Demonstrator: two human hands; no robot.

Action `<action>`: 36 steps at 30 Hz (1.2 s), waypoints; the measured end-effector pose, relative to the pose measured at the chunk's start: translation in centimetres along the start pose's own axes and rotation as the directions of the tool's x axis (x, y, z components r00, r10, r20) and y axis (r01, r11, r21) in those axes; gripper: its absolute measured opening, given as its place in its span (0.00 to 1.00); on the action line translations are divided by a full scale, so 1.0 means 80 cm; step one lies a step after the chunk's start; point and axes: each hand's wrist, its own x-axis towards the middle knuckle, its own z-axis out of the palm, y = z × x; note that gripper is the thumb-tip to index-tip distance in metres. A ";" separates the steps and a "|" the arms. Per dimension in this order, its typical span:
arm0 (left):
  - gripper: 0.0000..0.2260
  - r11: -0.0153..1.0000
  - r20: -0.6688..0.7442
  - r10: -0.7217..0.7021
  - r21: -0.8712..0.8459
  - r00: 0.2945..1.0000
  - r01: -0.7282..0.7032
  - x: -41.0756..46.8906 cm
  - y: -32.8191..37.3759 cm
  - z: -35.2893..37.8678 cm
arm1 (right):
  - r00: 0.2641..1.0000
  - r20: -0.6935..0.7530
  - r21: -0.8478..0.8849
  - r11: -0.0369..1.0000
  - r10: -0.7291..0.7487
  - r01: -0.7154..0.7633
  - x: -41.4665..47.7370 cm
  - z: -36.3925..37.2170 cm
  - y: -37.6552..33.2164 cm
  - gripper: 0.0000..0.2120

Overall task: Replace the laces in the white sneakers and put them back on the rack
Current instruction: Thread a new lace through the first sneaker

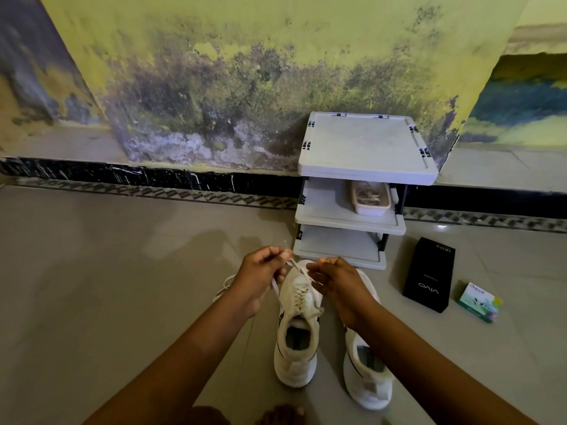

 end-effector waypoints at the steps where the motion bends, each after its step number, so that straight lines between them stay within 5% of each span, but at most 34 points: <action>1: 0.06 1.000 0.012 0.007 -0.006 1.000 -0.007 0.000 -0.001 0.002 | 1.000 -0.005 -0.041 0.999 0.026 -0.026 0.001 0.003 0.001 0.05; 6: 0.07 0.999 0.037 0.050 -0.019 0.998 -0.049 0.000 -0.003 0.005 | 0.977 0.070 -0.165 0.968 0.201 -0.187 -0.002 0.010 0.002 0.15; 16: 0.05 1.000 -0.067 0.010 -0.012 0.998 -0.011 0.004 -0.003 0.001 | 0.999 -0.050 -0.279 0.960 0.015 -0.028 -0.002 -0.011 -0.007 0.10; 19: 0.08 0.988 -0.185 -0.080 -0.143 0.979 0.054 0.012 0.000 -0.012 | 0.999 -0.045 0.021 0.999 0.029 -0.028 0.002 -0.024 -0.010 0.12; 21: 0.09 0.941 -0.203 -0.131 -0.333 0.970 0.057 0.018 0.001 -0.026 | 0.999 0.038 0.389 0.921 0.000 -0.015 0.003 -0.033 -0.018 0.15; 23: 0.10 0.868 -0.154 -0.128 -0.496 0.980 0.035 0.021 0.000 -0.036 | 0.993 0.121 0.535 0.843 -0.016 -0.052 0.009 -0.038 -0.019 0.17; 25: 0.10 0.901 -0.086 -0.074 -0.432 0.994 0.030 0.022 -0.005 -0.038 | 0.985 0.166 0.361 0.927 0.048 -0.106 0.014 -0.033 -0.016 0.17; 26: 0.10 0.965 -0.058 -0.022 -0.263 0.998 0.006 0.023 -0.009 -0.041 | 0.988 0.148 0.089 0.994 0.054 -0.068 0.018 -0.032 -0.011 0.15; 27: 0.09 0.998 -0.018 0.064 0.012 0.998 -0.064 0.024 -0.014 -0.046 | 0.993 0.118 -0.290 0.957 0.011 0.024 0.021 -0.034 -0.006 0.14; 28: 0.07 0.927 0.055 0.162 0.334 0.985 -0.171 0.025 -0.019 -0.053 | 0.990 0.122 -0.651 0.747 -0.074 0.136 0.027 -0.040 0.001 0.13; 29: 0.05 0.750 0.162 0.211 0.605 0.964 -0.266 0.025 -0.026 -0.060 | 0.973 0.182 -0.868 0.441 -0.143 0.228 0.032 -0.048 0.009 0.13; 31: 0.07 0.252 0.307 0.084 0.914 0.948 -0.318 0.027 -0.040 -0.071 | 0.956 0.270 -0.961 0.024 -0.113 0.274 0.037 -0.059 0.018 0.16; 33: 0.10 -0.111 0.281 -0.002 0.954 0.960 -0.279 0.025 -0.053 -0.078 | 0.962 0.257 -0.963 -0.104 -0.088 0.248 0.038 -0.069 0.025 0.13; 36: 0.10 -0.122 0.157 0.076 0.981 0.985 -0.147 0.028 -0.067 -0.094 | 0.978 0.151 -0.981 -0.141 -0.142 0.131 0.040 -0.090 0.033 0.12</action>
